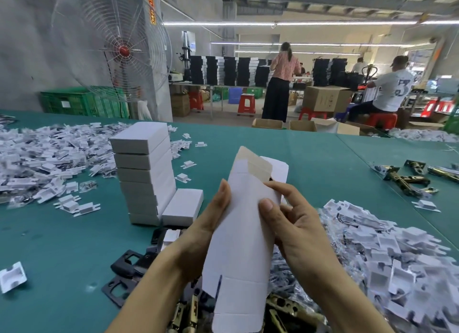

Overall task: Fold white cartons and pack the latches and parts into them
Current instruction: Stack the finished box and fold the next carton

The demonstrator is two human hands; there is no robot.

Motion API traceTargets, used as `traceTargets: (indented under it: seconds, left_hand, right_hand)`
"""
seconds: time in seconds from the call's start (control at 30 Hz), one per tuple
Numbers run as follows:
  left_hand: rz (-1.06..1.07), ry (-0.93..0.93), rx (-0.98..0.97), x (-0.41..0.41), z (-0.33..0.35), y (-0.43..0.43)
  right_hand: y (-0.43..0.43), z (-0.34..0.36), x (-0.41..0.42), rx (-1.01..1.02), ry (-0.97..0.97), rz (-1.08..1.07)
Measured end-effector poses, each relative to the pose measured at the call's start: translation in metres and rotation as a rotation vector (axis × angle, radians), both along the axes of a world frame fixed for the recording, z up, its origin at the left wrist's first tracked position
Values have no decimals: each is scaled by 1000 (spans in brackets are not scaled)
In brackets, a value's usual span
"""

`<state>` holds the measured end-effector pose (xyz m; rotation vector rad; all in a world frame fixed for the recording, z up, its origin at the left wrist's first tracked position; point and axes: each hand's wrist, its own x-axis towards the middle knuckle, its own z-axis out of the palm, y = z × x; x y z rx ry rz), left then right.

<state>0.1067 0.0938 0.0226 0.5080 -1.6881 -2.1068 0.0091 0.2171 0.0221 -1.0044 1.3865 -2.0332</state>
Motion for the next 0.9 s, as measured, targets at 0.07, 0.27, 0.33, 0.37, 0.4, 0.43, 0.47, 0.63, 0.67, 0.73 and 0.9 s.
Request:
traceTargets:
  seconds: [0.07, 0.27, 0.33, 0.37, 0.4, 0.43, 0.47, 0.63, 0.67, 0.73, 0.9]
  left_hand:
    - [-10, 14, -58, -1, 3, 0]
    - [202, 164, -414, -10, 11, 5]
    - [137, 151, -498, -10, 9, 7]
    - [71, 133, -520, -10, 8, 10]
    - [13, 120, -534, -11, 6, 12]
    - [-27, 116, -546, -12, 4, 14]
    - [-52, 121, -554, -13, 4, 16]
    - [-37, 145, -672, -15, 1, 15]
    - [-1, 173, -680, -14, 0, 13]
    - [36, 256, -664, -12, -1, 11]
    - [72, 369, -716, -11, -2, 12]
  right_hand:
    - [0, 0, -1, -45, -3, -42]
    - [1, 3, 3, -85, 189, -139]
    - [0, 2, 4, -82, 252, -163]
    - [0, 1, 4, -70, 285, -178]
    - [-1, 0, 3, -48, 325, -203]
    - [-1, 0, 1, -22, 363, -232]
    - [-2, -2, -1, -2, 387, -254]
    - [-1, -4, -8, 22, 328, -248]
    - [0, -4, -8, 20, 325, -236]
    - [1, -3, -9, 22, 344, -212]
    - [8, 5, -14, 32, 422, -162]
